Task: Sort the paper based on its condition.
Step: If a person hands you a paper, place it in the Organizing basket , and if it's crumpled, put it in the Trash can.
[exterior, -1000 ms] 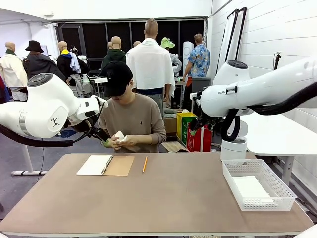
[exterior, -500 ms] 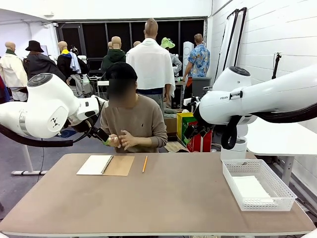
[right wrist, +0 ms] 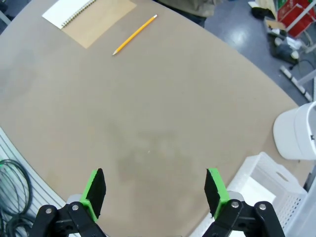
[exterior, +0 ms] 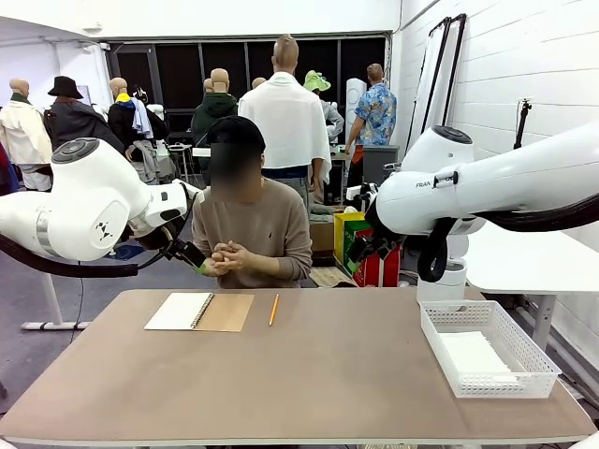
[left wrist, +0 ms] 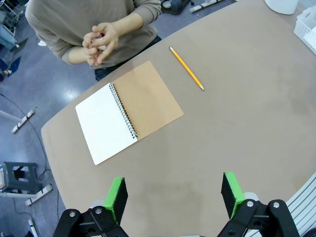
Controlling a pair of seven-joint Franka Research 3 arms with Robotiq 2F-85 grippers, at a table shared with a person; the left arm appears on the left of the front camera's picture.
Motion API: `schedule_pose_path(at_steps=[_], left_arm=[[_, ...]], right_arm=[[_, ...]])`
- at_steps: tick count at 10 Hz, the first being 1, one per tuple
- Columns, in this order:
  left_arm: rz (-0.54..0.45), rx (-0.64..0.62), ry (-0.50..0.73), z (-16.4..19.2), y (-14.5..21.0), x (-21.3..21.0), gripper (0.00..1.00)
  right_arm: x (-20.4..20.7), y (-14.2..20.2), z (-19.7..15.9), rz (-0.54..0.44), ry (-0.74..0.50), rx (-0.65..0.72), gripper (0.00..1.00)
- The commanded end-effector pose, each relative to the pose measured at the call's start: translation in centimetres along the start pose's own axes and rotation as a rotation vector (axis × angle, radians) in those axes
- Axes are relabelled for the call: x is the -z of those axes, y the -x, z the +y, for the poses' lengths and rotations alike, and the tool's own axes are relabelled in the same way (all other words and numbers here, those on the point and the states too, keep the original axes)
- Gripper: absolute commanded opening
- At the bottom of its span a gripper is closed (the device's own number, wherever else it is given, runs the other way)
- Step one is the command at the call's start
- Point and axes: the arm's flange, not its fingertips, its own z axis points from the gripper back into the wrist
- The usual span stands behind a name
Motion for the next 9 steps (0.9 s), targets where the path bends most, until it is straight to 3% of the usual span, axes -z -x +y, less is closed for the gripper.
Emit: schedule_pose_path(at_steps=[1, 9], left_arm=[[0.000, -0.001, 0.002, 0.11, 0.11, 0.01, 1.00], [0.000, -0.001, 0.002, 0.11, 0.11, 0.01, 1.00]], right_arm=[[-0.03, 0.07, -0.01, -0.001, 0.001, 0.001, 1.00], [-0.03, 0.07, -0.01, -0.001, 0.001, 0.001, 1.00]])
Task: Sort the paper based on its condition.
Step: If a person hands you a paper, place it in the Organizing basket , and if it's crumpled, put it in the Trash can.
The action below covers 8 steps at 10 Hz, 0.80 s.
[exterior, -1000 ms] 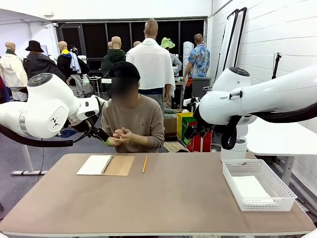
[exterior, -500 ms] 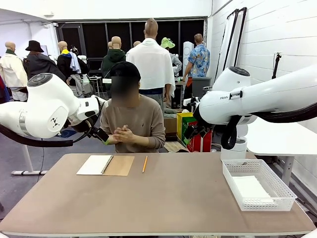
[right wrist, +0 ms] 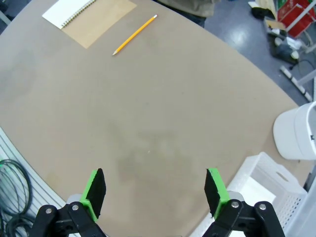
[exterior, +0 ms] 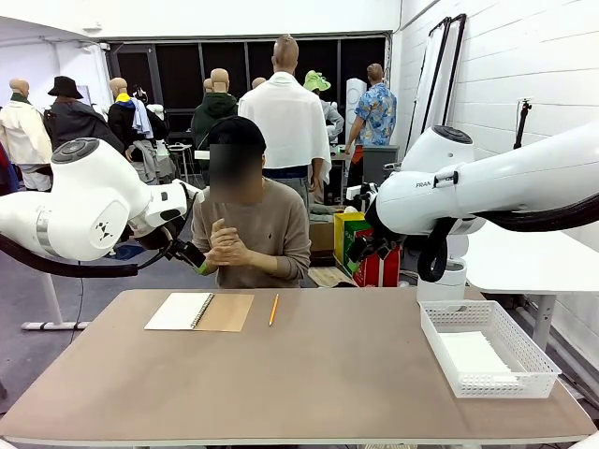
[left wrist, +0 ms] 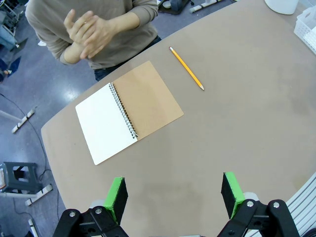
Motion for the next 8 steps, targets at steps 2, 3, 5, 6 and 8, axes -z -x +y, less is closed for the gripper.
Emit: schedule_pose_path(at_steps=[2, 3, 5, 6, 8], left_arm=[[0.000, -0.001, 0.002, 0.11, 0.11, 0.00, 1.00], [0.000, -0.001, 0.002, 0.11, 0.11, 0.00, 1.00], [0.000, -0.001, 0.002, 0.11, 0.11, 0.00, 1.00], [0.000, -0.001, 0.002, 0.11, 0.11, 0.00, 1.00], [0.000, -0.001, 0.002, 0.11, 0.11, 0.00, 1.00]], right_arm=[[-0.03, 0.07, -0.01, -0.001, 0.001, 0.001, 1.00], [-0.03, 0.07, -0.01, -0.001, 0.001, 0.001, 1.00], [-0.03, 0.07, -0.01, -0.001, 0.001, 0.001, 1.00], [-0.03, 0.07, -0.01, -0.001, 0.001, 0.001, 1.00], [-0.03, 0.07, -0.01, -0.001, 0.001, 0.001, 1.00]])
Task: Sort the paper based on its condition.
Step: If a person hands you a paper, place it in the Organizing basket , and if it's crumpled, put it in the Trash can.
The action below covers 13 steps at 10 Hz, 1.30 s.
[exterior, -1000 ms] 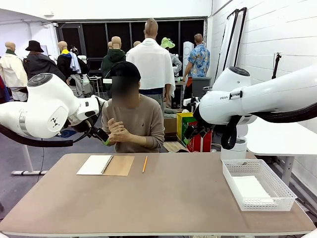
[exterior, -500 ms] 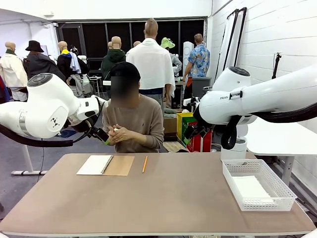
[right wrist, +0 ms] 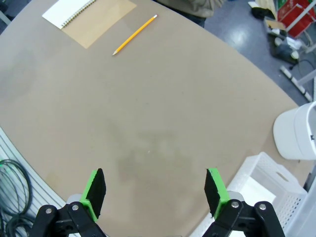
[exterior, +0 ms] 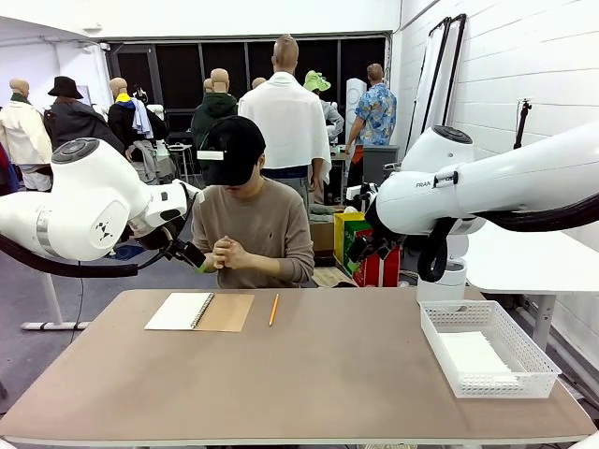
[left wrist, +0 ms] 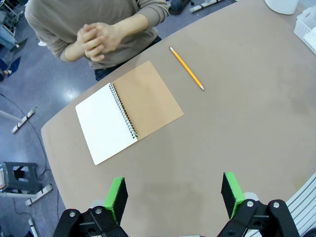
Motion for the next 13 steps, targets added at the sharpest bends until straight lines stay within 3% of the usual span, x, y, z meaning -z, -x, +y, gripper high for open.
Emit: schedule_pose_path(at_steps=[1, 13], left_arm=[[0.000, -0.001, 0.002, 0.11, 0.11, 0.00, 1.00], [0.000, -0.001, 0.002, 0.11, 0.11, 0.00, 1.00]], right_arm=[[-0.03, 0.07, -0.01, -0.001, 0.001, 0.001, 1.00], [-0.03, 0.07, -0.01, -0.001, 0.001, 0.001, 1.00]])
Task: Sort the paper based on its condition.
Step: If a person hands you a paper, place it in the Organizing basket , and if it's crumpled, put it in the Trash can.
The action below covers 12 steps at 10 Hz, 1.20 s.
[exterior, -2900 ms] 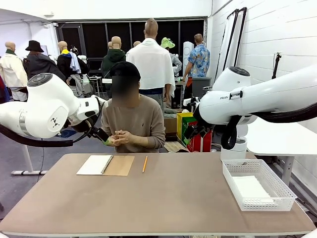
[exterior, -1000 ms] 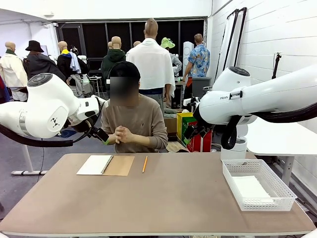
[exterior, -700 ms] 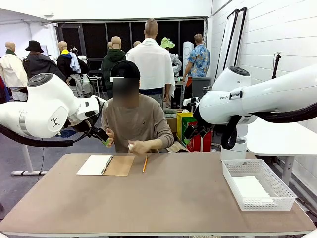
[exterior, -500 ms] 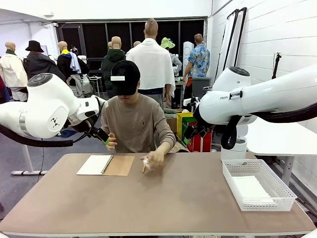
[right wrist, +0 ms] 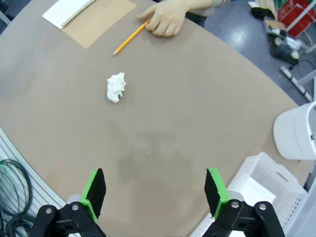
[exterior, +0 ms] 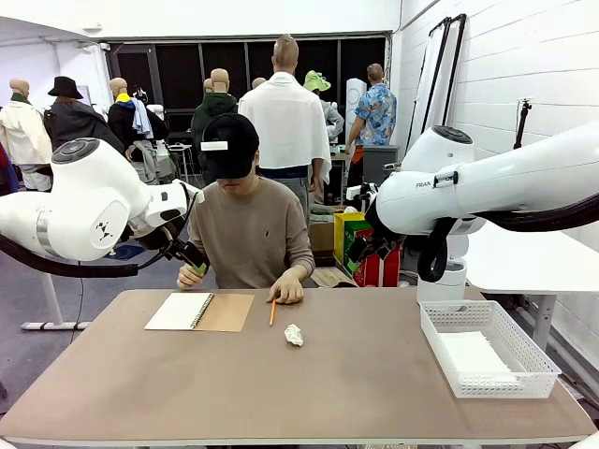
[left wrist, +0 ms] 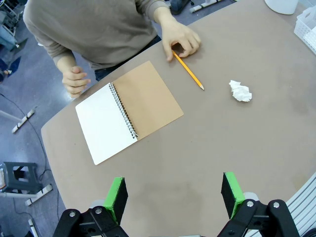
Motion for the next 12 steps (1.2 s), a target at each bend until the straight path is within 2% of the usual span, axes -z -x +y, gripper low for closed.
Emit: schedule_pose_path(at_steps=[1, 6, 7, 9, 12], left_arm=[[0.000, -0.001, 0.002, 0.1, 0.1, 0.0, 1.00], [0.000, -0.001, 0.002, 0.1, 0.1, 0.0, 1.00], [0.000, -0.001, 0.002, 0.1, 0.1, 0.0, 1.00], [0.000, -0.001, 0.002, 0.1, 0.1, 0.0, 1.00], [0.000, -0.001, 0.002, 0.1, 0.1, 0.0, 1.00]], right_arm=[[0.0, 0.1, 0.0, -0.001, 0.001, 0.001, 1.00], [0.0, 0.0, 0.0, 0.000, 0.000, 0.000, 1.00], [0.8, -1.0, 0.0, 0.011, 0.023, 0.006, 1.00], [4.0, -3.7, 0.0, 0.066, 0.051, -0.025, 1.00], [9.0, -5.9, 0.8, 0.151, 0.029, -0.054, 1.00]])
